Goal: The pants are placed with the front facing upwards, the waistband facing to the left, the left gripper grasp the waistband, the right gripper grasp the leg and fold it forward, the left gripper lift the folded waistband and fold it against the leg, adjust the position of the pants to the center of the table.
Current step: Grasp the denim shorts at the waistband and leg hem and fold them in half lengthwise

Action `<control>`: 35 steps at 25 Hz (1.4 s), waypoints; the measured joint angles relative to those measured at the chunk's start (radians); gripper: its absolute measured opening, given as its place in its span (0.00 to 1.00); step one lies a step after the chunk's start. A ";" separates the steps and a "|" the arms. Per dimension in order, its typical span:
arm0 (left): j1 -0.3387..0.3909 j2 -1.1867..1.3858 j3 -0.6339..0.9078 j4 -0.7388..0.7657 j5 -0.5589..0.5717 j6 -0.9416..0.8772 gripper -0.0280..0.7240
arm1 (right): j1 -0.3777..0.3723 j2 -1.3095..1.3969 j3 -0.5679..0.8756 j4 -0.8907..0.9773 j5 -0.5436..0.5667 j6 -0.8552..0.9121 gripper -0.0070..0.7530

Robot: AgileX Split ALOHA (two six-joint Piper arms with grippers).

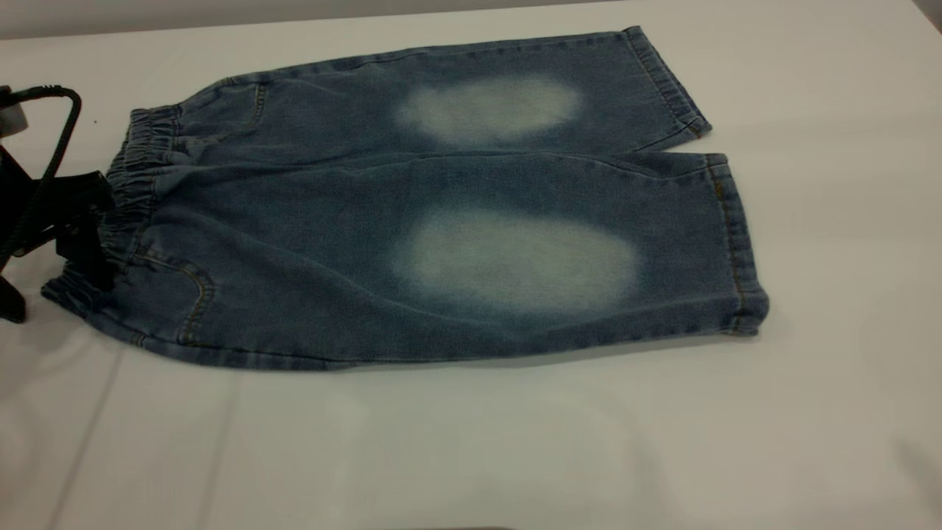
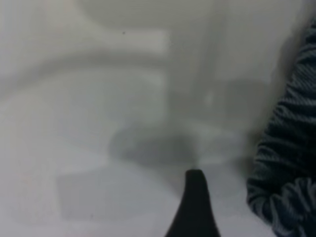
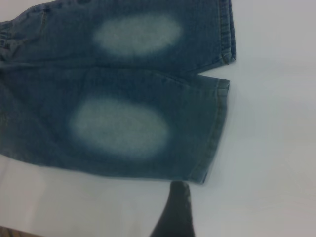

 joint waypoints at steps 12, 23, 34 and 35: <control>-0.005 -0.003 -0.010 -0.011 -0.054 0.000 0.13 | 0.000 0.004 0.000 0.110 -0.007 -0.081 0.78; -0.104 -0.102 0.000 0.004 -0.012 0.115 0.12 | 0.000 0.361 0.045 0.264 -0.108 -0.268 0.78; -0.115 -0.105 0.000 0.005 0.000 0.168 0.12 | 0.000 0.801 0.045 0.438 -0.235 -0.432 0.78; -0.115 -0.105 0.000 0.005 0.000 0.168 0.12 | 0.000 0.838 0.045 0.479 -0.237 -0.482 0.78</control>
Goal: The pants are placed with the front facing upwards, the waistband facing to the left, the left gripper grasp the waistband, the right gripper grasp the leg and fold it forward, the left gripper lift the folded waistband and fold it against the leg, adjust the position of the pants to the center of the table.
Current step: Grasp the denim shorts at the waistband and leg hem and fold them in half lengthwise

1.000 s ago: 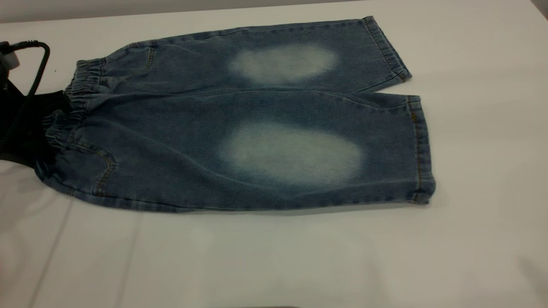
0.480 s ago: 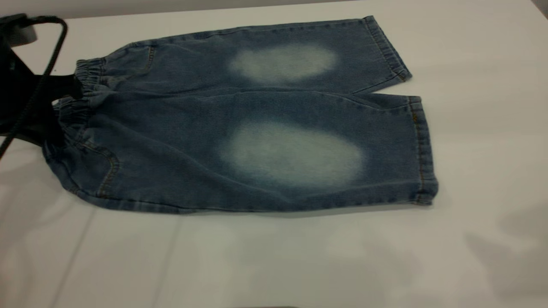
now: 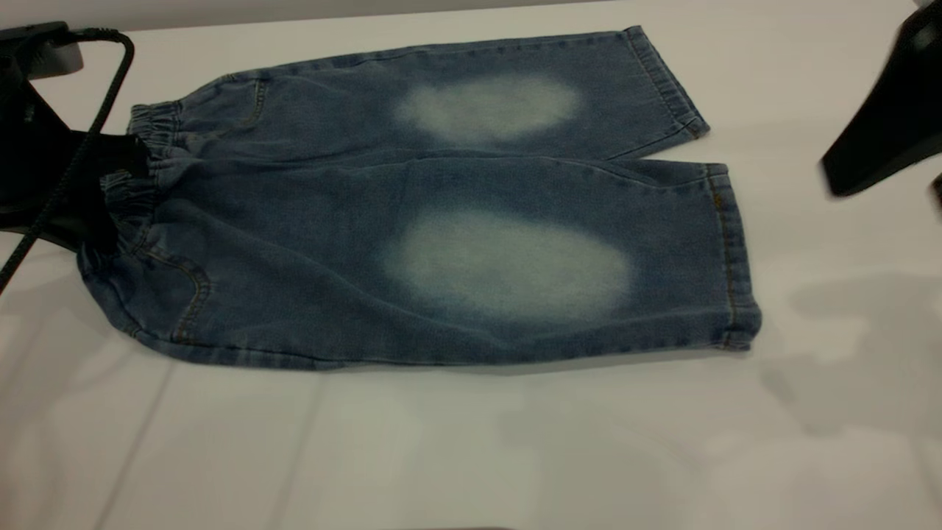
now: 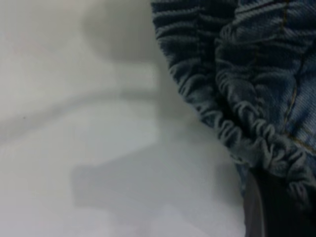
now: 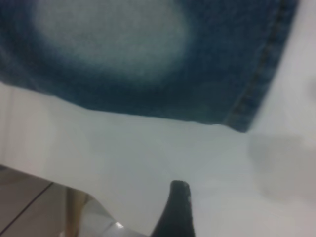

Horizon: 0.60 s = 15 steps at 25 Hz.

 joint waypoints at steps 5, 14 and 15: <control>0.000 0.000 0.000 0.003 0.001 0.001 0.12 | 0.000 0.154 -0.001 0.257 -0.010 -0.251 0.78; 0.000 0.000 0.000 0.003 0.001 0.002 0.12 | 0.000 0.361 -0.007 0.469 -0.026 -0.494 0.78; 0.000 0.000 0.000 0.003 0.001 0.002 0.12 | 0.000 0.381 -0.007 0.482 -0.030 -0.507 0.78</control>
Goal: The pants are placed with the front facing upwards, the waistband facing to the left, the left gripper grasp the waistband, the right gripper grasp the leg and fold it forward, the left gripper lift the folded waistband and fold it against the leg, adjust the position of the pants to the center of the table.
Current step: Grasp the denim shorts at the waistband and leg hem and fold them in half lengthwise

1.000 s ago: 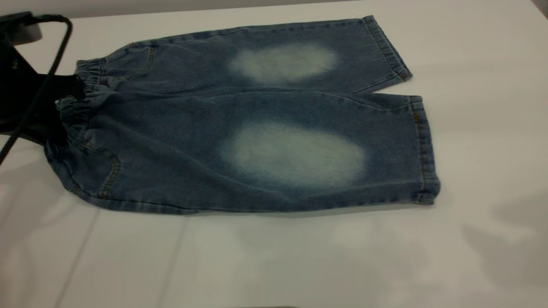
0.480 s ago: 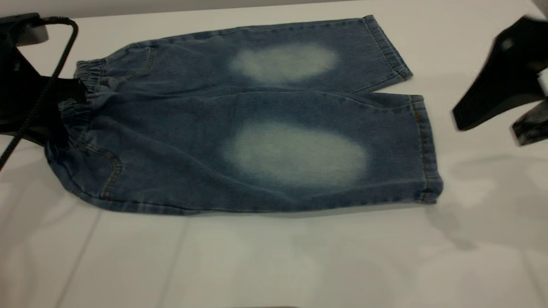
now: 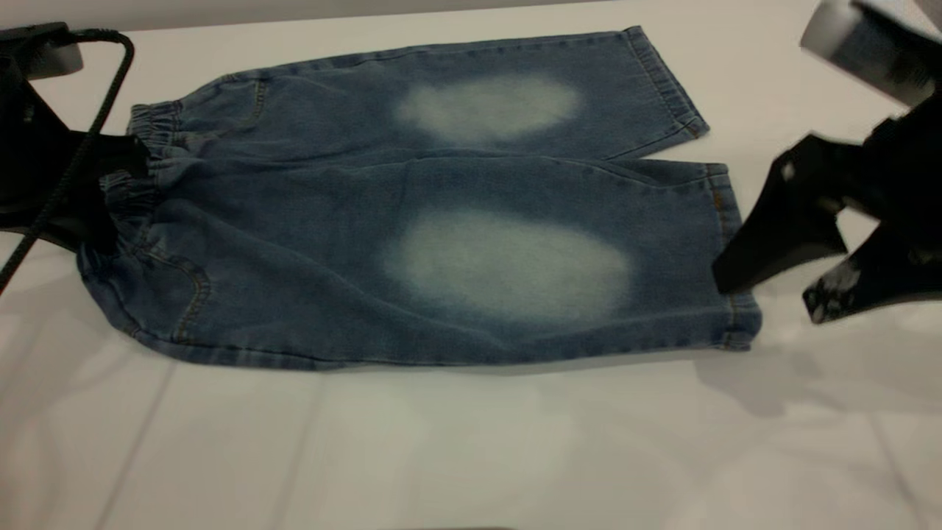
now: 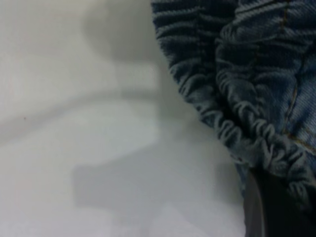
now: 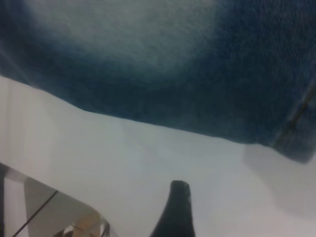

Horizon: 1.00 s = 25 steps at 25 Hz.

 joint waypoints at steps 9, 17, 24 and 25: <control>0.000 0.000 0.000 0.000 0.000 0.000 0.12 | 0.007 0.086 -0.003 0.133 -0.010 -0.142 0.78; 0.000 0.000 0.000 0.000 0.000 0.000 0.12 | 0.072 0.124 -0.008 0.250 -0.076 -0.257 0.78; 0.000 0.000 0.000 0.000 -0.001 0.000 0.12 | 0.072 0.139 -0.009 0.267 -0.146 -0.271 0.74; 0.000 0.000 0.000 0.000 -0.002 0.000 0.12 | 0.072 0.139 -0.009 0.272 -0.146 -0.271 0.73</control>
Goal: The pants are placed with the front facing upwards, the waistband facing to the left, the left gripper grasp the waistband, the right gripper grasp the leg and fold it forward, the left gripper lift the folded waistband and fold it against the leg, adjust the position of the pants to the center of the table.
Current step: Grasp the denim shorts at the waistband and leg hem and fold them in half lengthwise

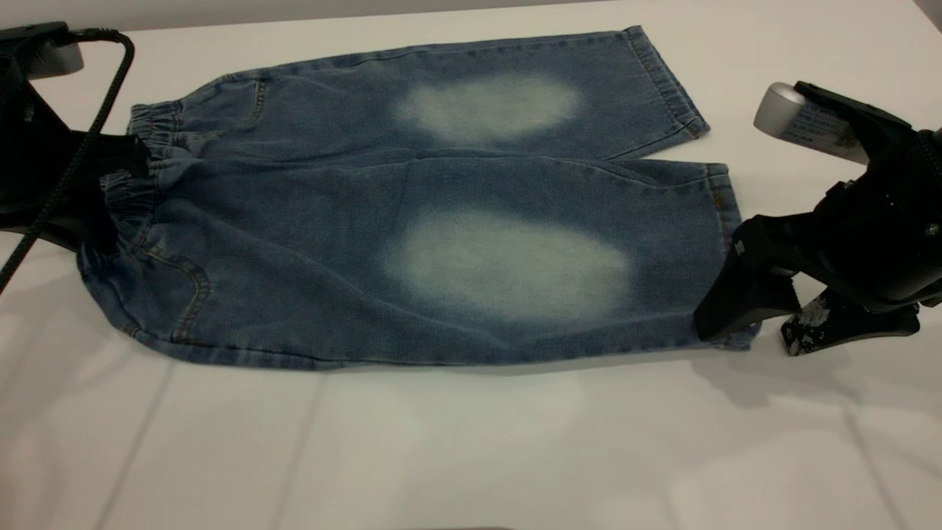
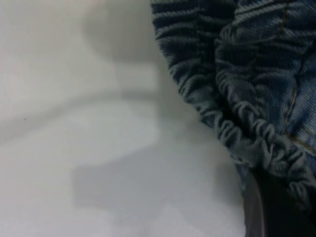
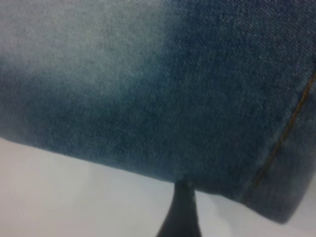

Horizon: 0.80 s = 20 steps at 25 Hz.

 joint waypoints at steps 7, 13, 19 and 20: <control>0.000 0.000 0.000 0.000 -0.001 0.000 0.12 | 0.000 0.000 0.000 0.020 0.007 -0.028 0.62; 0.000 0.000 0.000 0.000 -0.002 0.000 0.12 | 0.000 0.000 0.000 0.044 0.040 -0.063 0.50; 0.000 0.000 0.000 0.000 -0.002 0.000 0.12 | 0.000 0.049 0.000 0.081 0.077 -0.121 0.41; 0.000 0.000 0.000 0.000 -0.002 0.000 0.12 | 0.000 0.060 0.000 0.094 0.082 -0.133 0.41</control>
